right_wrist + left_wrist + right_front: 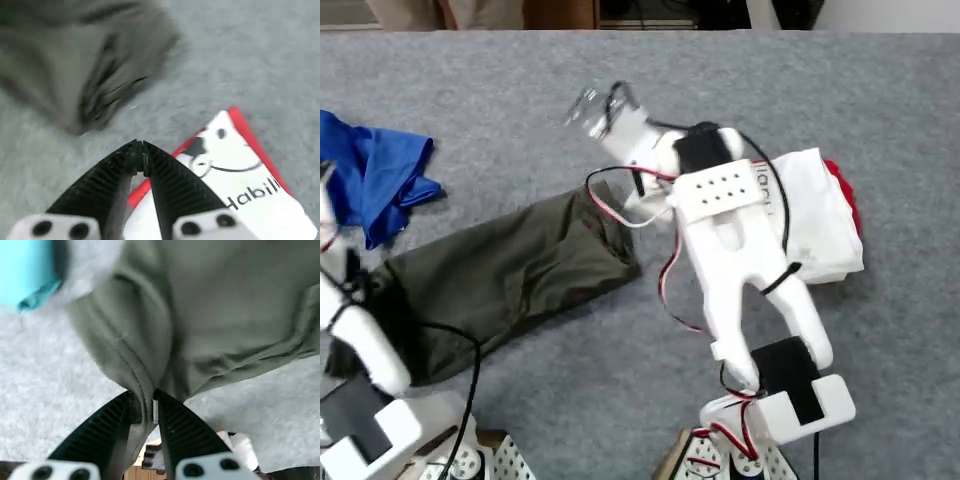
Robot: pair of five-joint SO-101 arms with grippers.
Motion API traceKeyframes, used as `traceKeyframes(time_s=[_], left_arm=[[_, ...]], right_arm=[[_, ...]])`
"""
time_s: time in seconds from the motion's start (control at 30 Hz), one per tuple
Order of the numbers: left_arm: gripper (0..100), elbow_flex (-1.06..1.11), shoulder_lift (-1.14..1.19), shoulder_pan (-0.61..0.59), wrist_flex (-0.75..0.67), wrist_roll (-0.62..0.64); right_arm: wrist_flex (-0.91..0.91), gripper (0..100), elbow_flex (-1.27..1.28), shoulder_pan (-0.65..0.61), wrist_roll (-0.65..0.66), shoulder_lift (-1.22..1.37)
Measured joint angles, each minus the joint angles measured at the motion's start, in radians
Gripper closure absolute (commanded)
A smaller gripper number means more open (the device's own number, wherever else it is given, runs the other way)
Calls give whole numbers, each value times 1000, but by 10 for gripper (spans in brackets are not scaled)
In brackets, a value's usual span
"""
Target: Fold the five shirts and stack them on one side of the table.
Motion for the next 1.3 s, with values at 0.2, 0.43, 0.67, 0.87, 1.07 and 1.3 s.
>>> traceKeyframes(time_s=[0.2, 0.43, 0.67, 0.87, 1.07, 1.3], left_arm=[[981, -54, 0, 299, 12, 195], [981, -74, 0, 644, -9, 387], [981, -120, 0, 844, -158, 535], [981, -69, 0, 945, -302, 582], [980, -52, 0, 1020, -368, 632], [919, -52, 81, 1056, -381, 637]], right_arm=[[-198, 993, 26, 114, -229, 0], [-341, 993, 26, 157, -342, 0], [-362, 993, 26, 244, -344, 0], [-362, 993, 26, 287, -345, 0], [-362, 993, 26, 287, -345, 0], [-362, 993, 26, 285, -345, 0]])
